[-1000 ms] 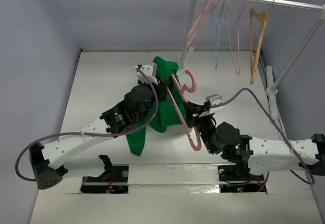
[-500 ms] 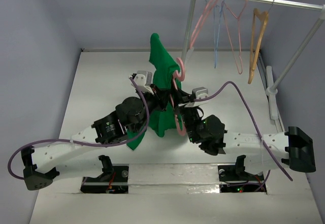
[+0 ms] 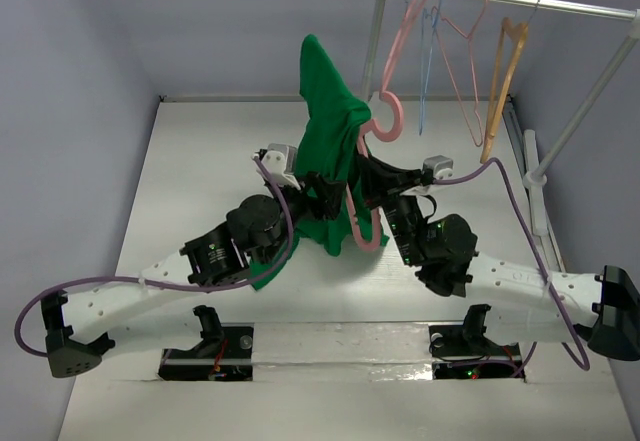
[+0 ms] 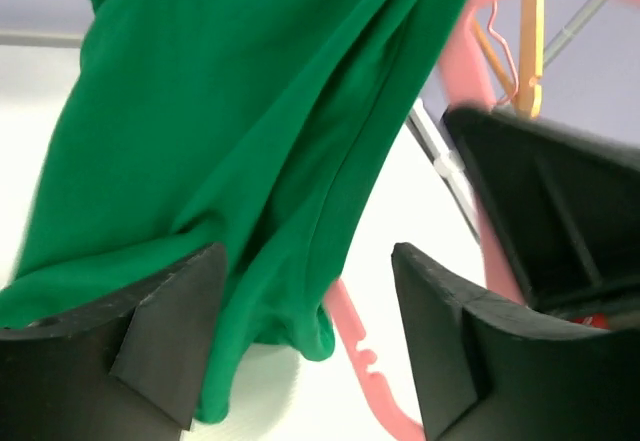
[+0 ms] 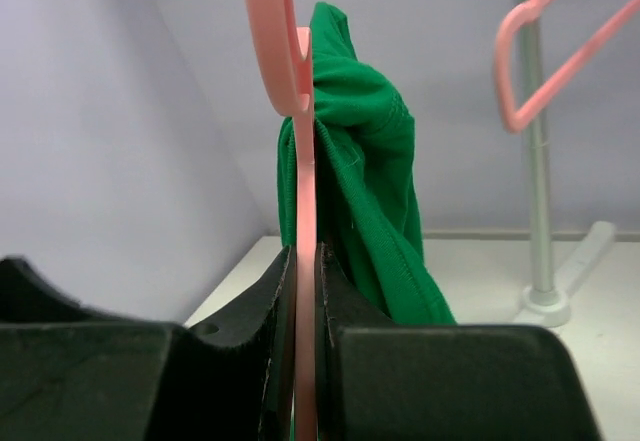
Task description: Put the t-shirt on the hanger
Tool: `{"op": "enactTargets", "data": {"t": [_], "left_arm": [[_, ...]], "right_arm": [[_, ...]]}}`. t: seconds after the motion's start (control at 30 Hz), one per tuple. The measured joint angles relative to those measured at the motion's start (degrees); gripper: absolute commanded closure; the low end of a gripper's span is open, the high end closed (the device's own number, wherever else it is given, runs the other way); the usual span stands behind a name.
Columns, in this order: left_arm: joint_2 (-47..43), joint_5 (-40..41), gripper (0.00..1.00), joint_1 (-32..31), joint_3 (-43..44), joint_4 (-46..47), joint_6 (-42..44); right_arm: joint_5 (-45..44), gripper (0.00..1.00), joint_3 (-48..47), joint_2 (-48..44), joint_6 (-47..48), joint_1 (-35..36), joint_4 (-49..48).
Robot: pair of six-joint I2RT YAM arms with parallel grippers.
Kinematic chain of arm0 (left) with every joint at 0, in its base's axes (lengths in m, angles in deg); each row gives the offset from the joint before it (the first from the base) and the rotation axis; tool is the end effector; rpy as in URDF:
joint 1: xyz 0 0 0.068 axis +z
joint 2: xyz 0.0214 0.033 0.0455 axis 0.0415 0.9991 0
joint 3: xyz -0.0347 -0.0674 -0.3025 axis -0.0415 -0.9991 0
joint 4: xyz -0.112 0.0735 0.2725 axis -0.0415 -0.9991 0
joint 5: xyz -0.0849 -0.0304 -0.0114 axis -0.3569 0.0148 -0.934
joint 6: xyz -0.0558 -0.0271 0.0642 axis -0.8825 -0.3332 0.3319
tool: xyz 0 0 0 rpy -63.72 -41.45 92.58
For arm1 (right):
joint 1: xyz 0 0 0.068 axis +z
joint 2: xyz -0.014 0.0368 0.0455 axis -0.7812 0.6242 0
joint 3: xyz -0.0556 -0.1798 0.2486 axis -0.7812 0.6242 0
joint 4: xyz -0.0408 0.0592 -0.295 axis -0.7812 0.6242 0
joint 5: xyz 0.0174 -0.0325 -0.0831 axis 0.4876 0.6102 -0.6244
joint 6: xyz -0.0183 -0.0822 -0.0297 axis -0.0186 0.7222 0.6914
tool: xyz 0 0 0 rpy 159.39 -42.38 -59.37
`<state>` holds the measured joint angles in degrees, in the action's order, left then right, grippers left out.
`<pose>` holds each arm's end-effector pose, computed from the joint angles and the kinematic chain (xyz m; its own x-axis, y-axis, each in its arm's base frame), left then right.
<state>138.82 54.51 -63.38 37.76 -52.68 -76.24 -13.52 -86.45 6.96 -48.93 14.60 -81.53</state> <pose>0.1520 -0.2326 0.4358 -0.1755 -0.4020 -0.8986 0.5170 0.7392 -0.4317 0.1631 0.2372 0.4198 0.2370 0.4551 -0.8583 -0.4506 0.8342 0.3179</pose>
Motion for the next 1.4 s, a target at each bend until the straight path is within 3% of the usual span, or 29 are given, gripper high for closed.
{"op": "enactTargets", "data": {"t": [0.23,0.37,0.67,0.97,1.4], "left_arm": [[1.2,-0.3,0.32,5.3,5.4,1.6,0.2],[3.1,-1.5,0.25,8.3,9.4,5.5,-1.0],[9.6,-7.8,0.22,16.9,11.0,6.2,-9.2],[10.9,-12.9,0.23,17.1,9.9,6.6,-15.0],[8.4,-11.0,0.26,17.9,2.3,9.6,-19.9]], "right_arm": [[4.1,1.0,4.9,-1.0,-5.8,0.0,2.5],[5.4,1.0,7.1,-1.9,-8.5,0.0,4.2],[7.1,1.0,8.1,-3.0,-10.2,0.0,5.0],[7.3,1.0,7.6,-0.9,-10.0,0.0,5.1],[7.4,1.0,4.0,4.0,-6.2,0.0,4.3]]}}
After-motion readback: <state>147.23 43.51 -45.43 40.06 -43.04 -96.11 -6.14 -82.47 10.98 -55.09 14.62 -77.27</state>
